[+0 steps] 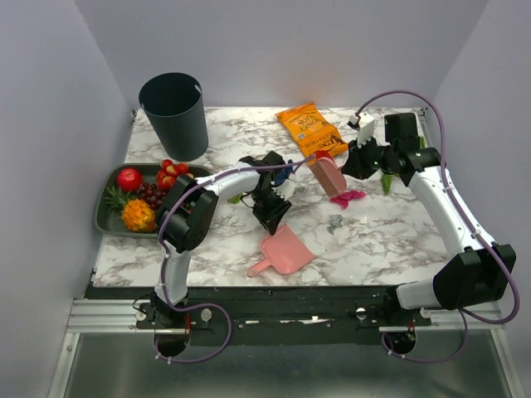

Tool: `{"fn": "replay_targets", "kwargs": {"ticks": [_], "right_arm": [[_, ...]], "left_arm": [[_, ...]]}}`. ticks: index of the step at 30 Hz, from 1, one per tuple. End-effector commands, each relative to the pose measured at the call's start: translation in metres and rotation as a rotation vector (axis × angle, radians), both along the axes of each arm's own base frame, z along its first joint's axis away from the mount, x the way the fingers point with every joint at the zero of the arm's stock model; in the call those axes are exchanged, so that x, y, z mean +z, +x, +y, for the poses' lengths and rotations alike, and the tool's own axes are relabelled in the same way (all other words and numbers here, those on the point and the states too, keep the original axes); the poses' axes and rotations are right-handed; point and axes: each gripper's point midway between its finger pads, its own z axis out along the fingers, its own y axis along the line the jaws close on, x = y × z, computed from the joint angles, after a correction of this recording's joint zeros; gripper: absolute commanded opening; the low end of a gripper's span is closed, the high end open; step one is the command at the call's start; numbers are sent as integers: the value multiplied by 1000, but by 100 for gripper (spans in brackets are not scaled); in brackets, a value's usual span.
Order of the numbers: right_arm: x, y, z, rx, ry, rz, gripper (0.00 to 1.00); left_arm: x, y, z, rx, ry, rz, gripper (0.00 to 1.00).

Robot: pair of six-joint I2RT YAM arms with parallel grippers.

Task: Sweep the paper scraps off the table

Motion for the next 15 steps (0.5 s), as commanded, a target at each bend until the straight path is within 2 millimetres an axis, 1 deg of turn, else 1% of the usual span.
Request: {"fn": "replay_targets", "kwargs": {"ticks": [1, 5, 6, 8, 9, 12, 13, 14, 15], "right_arm": [[6, -2, 1, 2, 23, -12, 1], [2, -4, -1, -1, 11, -13, 0], [1, -4, -1, 0, 9, -14, 0], [1, -4, -1, 1, 10, -14, 0], [1, -4, -1, 1, 10, -14, 0], [1, -1, -1, 2, 4, -21, 0], [1, 0, -2, 0, 1, -20, 0], [0, 1, -2, 1, -1, -22, 0], [1, 2, -3, -2, -11, -30, 1]], "left_arm": [[4, -1, -5, -21, 24, -59, 42], [5, 2, -3, -41, 30, -82, 31], [6, 3, -3, -49, 28, -87, 25], [7, 4, -2, -76, 31, -95, 19], [8, 4, -1, -86, 32, -98, 12], [9, 5, 7, -130, 47, -125, 5], [9, 7, 9, -140, 52, -136, 5], [10, 9, 13, -145, 71, -152, 4], [11, 16, 17, -146, 76, -172, 3]]}}
